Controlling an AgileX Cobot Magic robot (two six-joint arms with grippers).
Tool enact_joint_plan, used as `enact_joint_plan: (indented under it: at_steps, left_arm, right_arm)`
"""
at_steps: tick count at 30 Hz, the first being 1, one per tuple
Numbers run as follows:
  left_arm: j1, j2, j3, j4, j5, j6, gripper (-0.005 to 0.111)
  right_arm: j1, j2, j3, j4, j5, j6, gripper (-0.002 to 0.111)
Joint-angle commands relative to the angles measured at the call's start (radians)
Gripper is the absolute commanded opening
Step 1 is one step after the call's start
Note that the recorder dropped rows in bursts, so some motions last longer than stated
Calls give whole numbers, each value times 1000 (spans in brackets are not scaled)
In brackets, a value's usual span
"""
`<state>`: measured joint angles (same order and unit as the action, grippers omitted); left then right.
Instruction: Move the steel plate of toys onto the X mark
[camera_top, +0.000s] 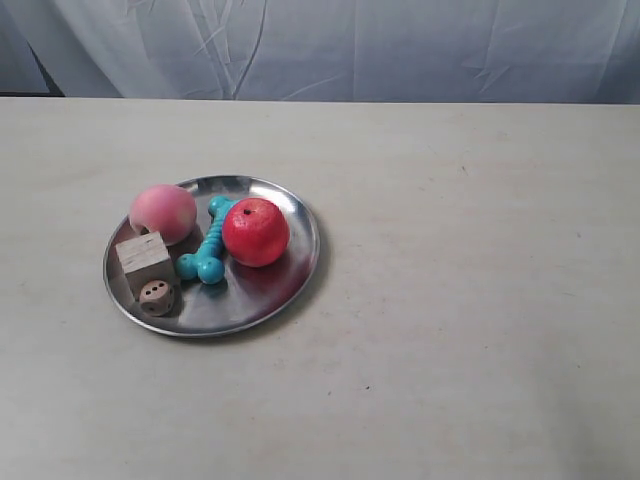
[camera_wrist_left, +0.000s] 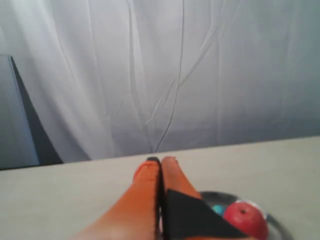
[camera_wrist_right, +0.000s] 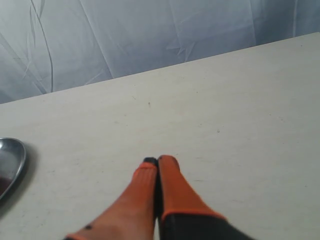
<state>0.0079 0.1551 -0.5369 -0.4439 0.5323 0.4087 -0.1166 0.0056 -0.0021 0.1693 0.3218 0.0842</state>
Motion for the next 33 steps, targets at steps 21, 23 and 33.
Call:
enact_joint_plan:
  at_steps: [21, 23, 33]
  left_arm:
    - [69, -51, 537, -49, -466, 55, 0]
    - [69, -51, 537, -49, -466, 55, 0]
    - [69, -96, 537, 5, -467, 55, 0]
  right_arm:
    - [-4, -6, 2, -2, 5, -3, 0]
    - [-4, -6, 2, -2, 5, -3, 0]
    - [-4, -6, 2, -2, 5, -3, 0]
